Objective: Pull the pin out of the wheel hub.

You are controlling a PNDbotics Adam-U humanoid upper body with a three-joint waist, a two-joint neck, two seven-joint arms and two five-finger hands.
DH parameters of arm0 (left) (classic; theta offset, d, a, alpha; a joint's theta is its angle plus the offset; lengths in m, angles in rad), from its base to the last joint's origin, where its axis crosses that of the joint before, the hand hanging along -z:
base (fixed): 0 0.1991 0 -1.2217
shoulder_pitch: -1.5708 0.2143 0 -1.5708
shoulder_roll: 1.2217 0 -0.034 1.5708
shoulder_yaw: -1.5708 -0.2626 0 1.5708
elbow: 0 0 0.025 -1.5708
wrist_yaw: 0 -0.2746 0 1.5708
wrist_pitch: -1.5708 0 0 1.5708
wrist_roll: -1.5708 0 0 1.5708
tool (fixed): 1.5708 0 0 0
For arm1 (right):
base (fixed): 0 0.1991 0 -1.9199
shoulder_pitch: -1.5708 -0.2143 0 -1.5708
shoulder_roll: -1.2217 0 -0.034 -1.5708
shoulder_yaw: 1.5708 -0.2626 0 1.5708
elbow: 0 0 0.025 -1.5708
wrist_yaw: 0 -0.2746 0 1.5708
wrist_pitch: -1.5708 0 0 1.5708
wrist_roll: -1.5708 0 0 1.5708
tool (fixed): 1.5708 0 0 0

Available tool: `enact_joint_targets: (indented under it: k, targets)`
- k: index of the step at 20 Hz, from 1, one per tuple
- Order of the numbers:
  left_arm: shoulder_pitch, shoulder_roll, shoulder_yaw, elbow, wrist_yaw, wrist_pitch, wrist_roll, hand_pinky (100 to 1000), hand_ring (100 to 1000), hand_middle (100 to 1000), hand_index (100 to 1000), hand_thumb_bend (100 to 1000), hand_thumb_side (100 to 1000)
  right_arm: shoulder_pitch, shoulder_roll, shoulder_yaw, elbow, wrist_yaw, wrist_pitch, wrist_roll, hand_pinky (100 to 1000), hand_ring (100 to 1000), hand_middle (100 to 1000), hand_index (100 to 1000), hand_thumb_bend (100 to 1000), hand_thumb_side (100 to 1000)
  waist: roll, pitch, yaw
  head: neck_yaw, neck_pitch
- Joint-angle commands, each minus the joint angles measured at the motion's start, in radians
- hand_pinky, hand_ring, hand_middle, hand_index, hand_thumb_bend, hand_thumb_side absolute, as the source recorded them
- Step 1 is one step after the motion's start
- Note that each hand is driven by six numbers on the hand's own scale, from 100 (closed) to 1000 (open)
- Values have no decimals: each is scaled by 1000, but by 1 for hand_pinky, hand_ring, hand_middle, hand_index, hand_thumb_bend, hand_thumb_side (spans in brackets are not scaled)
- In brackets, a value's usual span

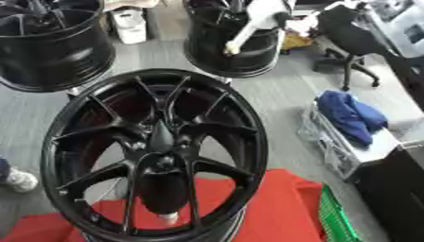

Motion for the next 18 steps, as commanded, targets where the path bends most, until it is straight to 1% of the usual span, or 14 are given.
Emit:
enact_joint_targets:
  k: [1,2,4,6,7,8,9,10,11,12,14,15,17,18]
  targets:
    - [-7,25,16,-19,-5,0,12,578,689,636,805,434,657,124,-75,-138,-9,3,14,-140,810,857,865,499,100,331,-2,-6,-7,11,-5]
    - [-7,23,18,-20,-5,1,14,578,689,636,805,434,657,201,-57,-180,25,16,22,-189,805,862,876,518,100,356,-2,-5,-10,15,-5]
    - [-8,20,20,-22,-6,2,17,578,689,636,805,434,657,332,-10,-240,121,31,29,-282,803,886,935,709,100,300,-1,-4,-13,21,-6]
    - [-10,17,22,-23,-6,3,21,579,689,636,805,433,657,444,52,-280,275,58,68,-373,813,917,1000,912,100,203,1,-2,-14,24,-6]
    - [-10,15,22,-24,-6,3,22,579,689,636,805,433,657,480,82,-292,354,80,99,-425,818,926,1000,944,100,198,2,-1,-12,24,-5]
    - [-10,12,23,-24,-6,4,23,579,689,636,805,432,658,513,121,-306,440,90,144,-493,818,939,1000,983,100,340,4,-2,-12,25,-5]
    - [-9,9,24,-23,-7,4,23,579,689,636,805,432,658,537,165,-320,518,72,182,-582,815,941,1000,988,100,478,7,-2,-11,26,-6]
    - [-7,7,24,-23,-7,5,24,579,689,635,805,432,658,556,208,-329,577,26,203,-672,811,945,1000,994,100,786,10,-3,-11,28,-8]
    - [-6,4,25,-22,-7,5,25,579,689,635,805,432,659,572,246,-335,620,-39,210,-755,806,944,1000,992,100,974,14,-5,-11,29,-8]
    - [-5,3,25,-22,-7,5,26,579,689,635,805,431,658,585,273,-331,648,-101,208,-821,800,937,1000,979,100,1000,17,-6,-10,29,-8]
    - [-2,3,26,-20,-6,4,28,579,689,635,804,430,657,614,332,-312,686,-222,201,-936,791,926,1000,968,100,1000,22,-12,-12,25,-5]
    - [-2,2,26,-20,-6,3,28,579,690,635,804,430,656,623,355,-298,681,-259,188,-972,786,921,1000,964,100,1000,23,-16,-13,23,-5]
    - [-1,-1,25,-19,-5,3,29,579,690,635,804,431,656,635,395,-281,633,-268,151,-1016,779,915,1000,958,100,1000,26,-22,-15,22,-5]
    - [1,-4,25,-18,-4,4,29,579,690,635,804,431,656,638,411,-278,597,-247,135,-1029,771,904,1000,947,100,883,27,-25,-15,23,-4]
